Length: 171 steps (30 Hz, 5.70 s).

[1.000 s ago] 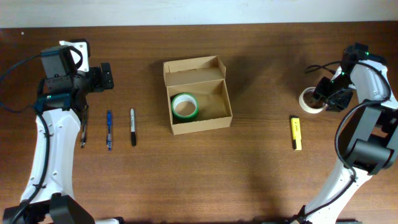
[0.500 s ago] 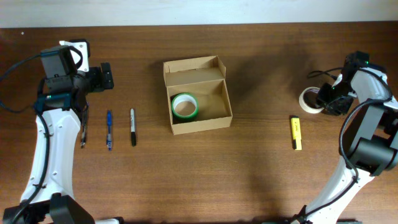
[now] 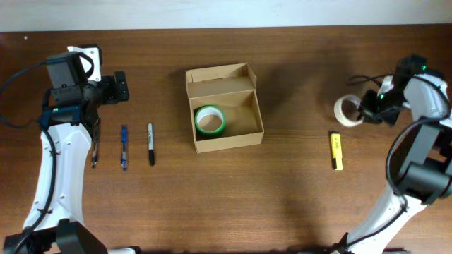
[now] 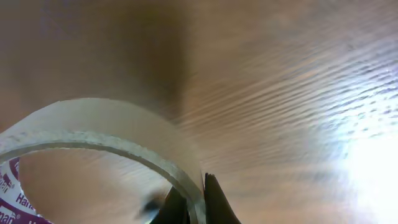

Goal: Pack container
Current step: 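Grasp the white tape roll and carry it over the box, then lower the white tape into the box, release, and withdraw right gripper, then lower the right gripper onto the yellow highlighter, then grasp the yellow highlighter and lift it toward the box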

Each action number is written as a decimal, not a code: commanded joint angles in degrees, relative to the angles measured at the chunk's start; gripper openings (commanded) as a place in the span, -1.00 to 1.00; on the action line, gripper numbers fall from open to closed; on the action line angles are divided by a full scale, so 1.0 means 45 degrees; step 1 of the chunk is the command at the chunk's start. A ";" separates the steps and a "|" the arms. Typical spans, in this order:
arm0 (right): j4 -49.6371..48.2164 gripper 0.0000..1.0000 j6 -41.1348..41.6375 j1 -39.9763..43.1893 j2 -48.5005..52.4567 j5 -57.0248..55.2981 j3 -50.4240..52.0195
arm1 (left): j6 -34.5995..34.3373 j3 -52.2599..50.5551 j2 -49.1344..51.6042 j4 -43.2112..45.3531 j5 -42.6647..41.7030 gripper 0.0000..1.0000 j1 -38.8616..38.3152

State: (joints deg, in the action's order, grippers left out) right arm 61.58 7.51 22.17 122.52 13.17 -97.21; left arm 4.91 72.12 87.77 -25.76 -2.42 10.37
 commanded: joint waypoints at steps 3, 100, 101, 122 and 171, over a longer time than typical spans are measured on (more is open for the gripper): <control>0.0928 -0.92 -0.1899 -0.2055 -0.4027 0.1734 -0.2555 | -0.0117 0.0272 0.0092 -0.0005 -0.0141 0.99 0.0063; 0.3468 -0.35 -0.2788 -0.1763 -0.4459 -0.0442 -0.2030 | -0.0117 0.0272 0.0092 -0.0005 -0.0141 0.99 0.0063; 0.3220 -0.35 -0.3045 -0.1666 -0.4459 -0.0228 -0.1175 | -0.0112 0.0272 0.0092 -0.0005 -0.0141 0.99 0.0063; -0.1749 0.01 -0.3429 -0.1661 -0.4449 -0.1583 0.6625 | -0.0117 0.0272 0.0092 -0.0005 -0.0141 0.99 0.0063; 0.4065 -0.92 -0.5523 -0.5795 -0.5484 -0.0359 -0.6101 | -0.0117 0.0272 0.0092 -0.0005 -0.0141 0.99 0.0063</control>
State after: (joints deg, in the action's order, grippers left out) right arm 77.03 -7.84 2.44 99.81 9.96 -116.97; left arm 4.91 72.14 87.77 -25.78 -2.44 10.37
